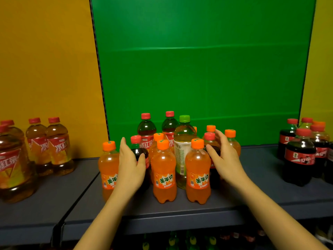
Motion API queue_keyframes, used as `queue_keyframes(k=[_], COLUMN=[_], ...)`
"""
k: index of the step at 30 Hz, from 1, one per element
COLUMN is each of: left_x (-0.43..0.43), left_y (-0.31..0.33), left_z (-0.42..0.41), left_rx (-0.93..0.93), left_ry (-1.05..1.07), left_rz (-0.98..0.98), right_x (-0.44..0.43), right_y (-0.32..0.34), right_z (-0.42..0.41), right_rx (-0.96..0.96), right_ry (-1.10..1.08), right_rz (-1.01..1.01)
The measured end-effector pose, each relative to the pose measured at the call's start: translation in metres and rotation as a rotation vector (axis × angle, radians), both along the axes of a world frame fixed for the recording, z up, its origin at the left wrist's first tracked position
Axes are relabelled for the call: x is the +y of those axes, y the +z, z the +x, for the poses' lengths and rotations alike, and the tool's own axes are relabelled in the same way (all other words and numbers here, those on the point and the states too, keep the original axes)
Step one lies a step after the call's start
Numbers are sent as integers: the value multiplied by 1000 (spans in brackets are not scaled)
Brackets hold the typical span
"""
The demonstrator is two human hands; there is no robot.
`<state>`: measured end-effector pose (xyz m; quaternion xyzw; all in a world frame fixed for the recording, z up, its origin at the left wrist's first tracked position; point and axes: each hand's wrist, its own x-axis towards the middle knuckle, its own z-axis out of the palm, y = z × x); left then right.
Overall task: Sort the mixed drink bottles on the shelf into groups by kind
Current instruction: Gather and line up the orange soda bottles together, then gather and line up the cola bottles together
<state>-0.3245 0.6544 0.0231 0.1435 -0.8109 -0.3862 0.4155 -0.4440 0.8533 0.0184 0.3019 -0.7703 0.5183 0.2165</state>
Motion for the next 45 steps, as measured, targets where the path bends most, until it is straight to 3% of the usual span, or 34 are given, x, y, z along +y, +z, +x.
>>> queue_keyframes(k=[5, 14, 23, 33, 45], left_x=[-9, -9, -9, 1, 16], left_y=[2, 3, 2, 38, 101], left_z=[-22, -31, -27, -9, 9], left_rx=[-94, -198, -167, 195, 631], left_ry=[35, 193, 189, 184, -33], left_rz=[103, -31, -146, -324, -260], right_x=[-1, -2, -4, 5, 41], right_y=[5, 15, 17, 53, 109], right_z=[-5, -6, -2, 8, 52], right_rx=[-31, 19, -83, -3, 201], right_ry=[-24, -143, -88, -83, 68], right_rz=[71, 171, 28, -227, -579])
